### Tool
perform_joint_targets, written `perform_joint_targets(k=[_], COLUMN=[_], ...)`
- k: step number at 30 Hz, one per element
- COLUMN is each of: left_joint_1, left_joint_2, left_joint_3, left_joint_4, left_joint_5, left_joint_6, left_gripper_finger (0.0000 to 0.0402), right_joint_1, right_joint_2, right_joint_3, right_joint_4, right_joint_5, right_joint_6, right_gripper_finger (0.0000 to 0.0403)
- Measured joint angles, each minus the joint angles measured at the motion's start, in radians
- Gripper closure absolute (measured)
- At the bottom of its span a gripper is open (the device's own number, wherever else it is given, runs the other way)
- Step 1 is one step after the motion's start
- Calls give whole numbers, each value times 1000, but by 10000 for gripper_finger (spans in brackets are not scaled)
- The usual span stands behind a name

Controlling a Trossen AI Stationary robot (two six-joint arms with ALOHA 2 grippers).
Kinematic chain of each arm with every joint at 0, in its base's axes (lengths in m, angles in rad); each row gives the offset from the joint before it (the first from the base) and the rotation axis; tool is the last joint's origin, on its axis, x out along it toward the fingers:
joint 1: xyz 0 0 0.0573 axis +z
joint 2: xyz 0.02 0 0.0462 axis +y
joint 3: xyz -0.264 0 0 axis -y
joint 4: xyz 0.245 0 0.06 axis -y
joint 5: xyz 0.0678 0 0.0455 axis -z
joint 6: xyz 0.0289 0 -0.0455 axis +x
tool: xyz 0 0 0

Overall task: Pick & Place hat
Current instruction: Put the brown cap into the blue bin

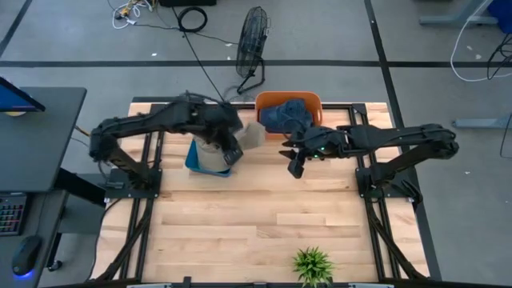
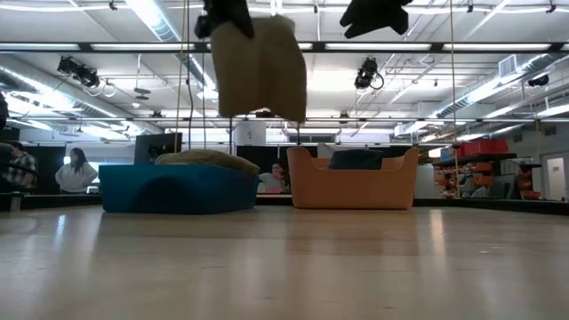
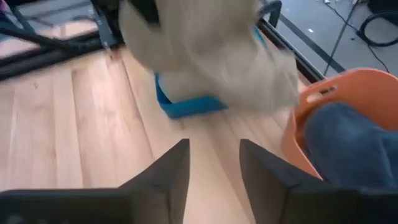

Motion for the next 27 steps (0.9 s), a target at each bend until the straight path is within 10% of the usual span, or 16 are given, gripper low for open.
perform_joint_targets(k=[12, 27], left_joint_1=[102, 307], left_joint_2=[-295, -549], left_joint_3=[-69, -919], left_joint_4=[36, 861], left_joint_5=[-97, 89], left_joint_6=[-3, -183], left_gripper_finger=[390, 390], right_joint_1=[0, 0], right_joint_2=[-27, -26], right_joint_3=[0, 0], right_joint_4=[-90, -100], right_joint_5=[1, 1], right_joint_6=[-2, 5], right_gripper_finger=[238, 238])
